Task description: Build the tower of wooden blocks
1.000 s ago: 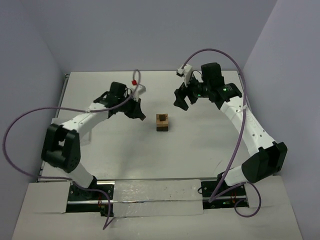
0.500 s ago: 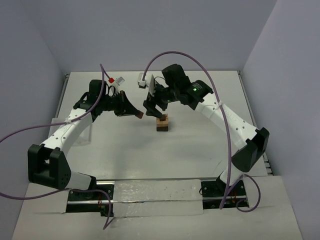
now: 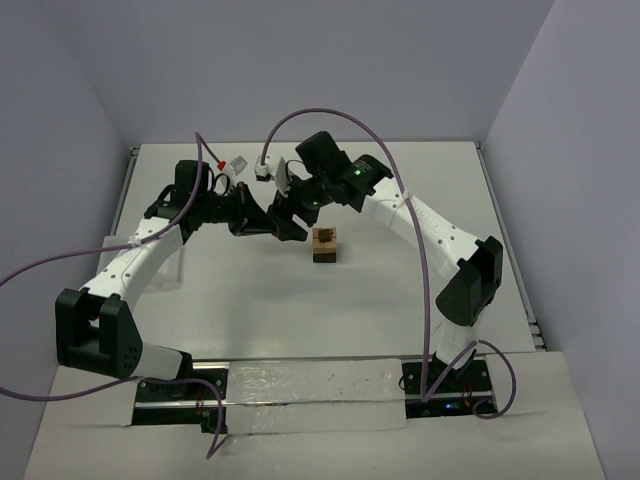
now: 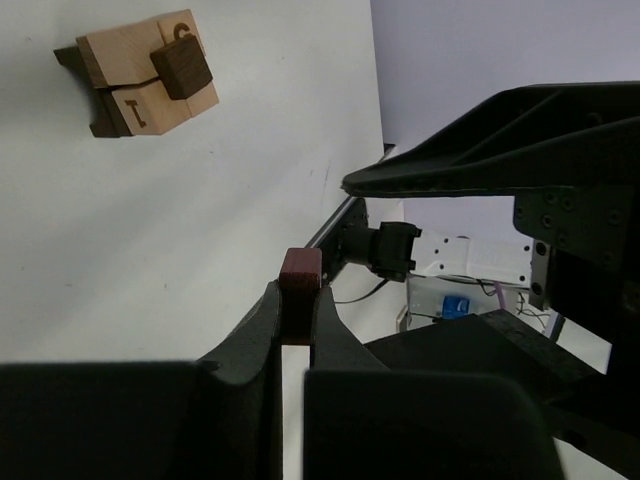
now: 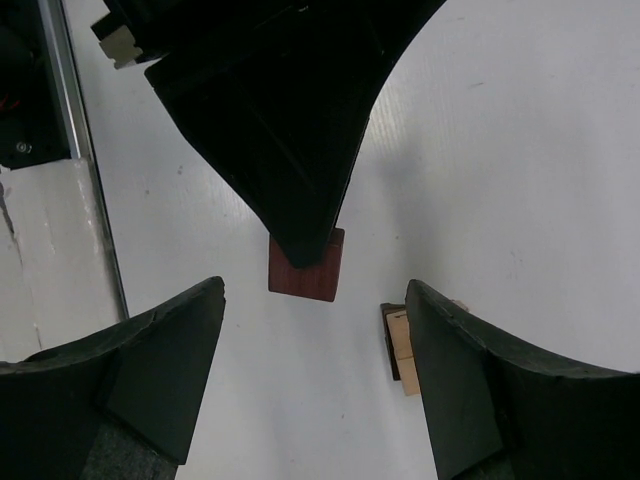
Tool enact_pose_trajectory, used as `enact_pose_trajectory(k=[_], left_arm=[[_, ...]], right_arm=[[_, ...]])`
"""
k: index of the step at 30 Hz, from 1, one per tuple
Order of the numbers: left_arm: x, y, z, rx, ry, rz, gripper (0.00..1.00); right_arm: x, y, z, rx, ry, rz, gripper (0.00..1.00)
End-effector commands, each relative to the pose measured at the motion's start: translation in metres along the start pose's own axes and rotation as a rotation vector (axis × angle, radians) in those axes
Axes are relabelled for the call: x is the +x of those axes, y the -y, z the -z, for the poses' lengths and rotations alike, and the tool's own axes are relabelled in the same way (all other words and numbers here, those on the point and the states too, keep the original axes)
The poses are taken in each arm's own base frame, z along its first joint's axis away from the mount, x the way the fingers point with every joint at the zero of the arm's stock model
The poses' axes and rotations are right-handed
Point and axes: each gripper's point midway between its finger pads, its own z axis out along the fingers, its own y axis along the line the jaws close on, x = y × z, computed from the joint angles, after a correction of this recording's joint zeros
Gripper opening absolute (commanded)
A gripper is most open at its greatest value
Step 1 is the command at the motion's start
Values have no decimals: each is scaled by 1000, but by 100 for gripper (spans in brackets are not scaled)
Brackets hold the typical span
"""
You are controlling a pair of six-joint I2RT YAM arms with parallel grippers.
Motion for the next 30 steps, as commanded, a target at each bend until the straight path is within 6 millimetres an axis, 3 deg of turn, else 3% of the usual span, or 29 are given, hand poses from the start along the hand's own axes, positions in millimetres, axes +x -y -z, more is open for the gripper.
enact_pose_trajectory(k=[1,17,21,24,28,30], left_arm=[[-1,14,3,76,-15,3,0],[2,15,1,106,-40,21,0],[3,14,1,108,-42,22,0],[3,14,1,113,-39,20,1],[3,11,1,122,-44,23,18],[4,8,2,125,-52,34,56]], right_arm=[[-10,-7,0,-29,10,-5,78],[-4,-6,-9,-27,-17,19,54],[-6,-7,-8,-31,-12,27,43],[-4,-8,-8,-36,-17,36,28],[-2,-7,-6,-29,-24,53,10],[1,-6,-4,-23,-35,67,4]])
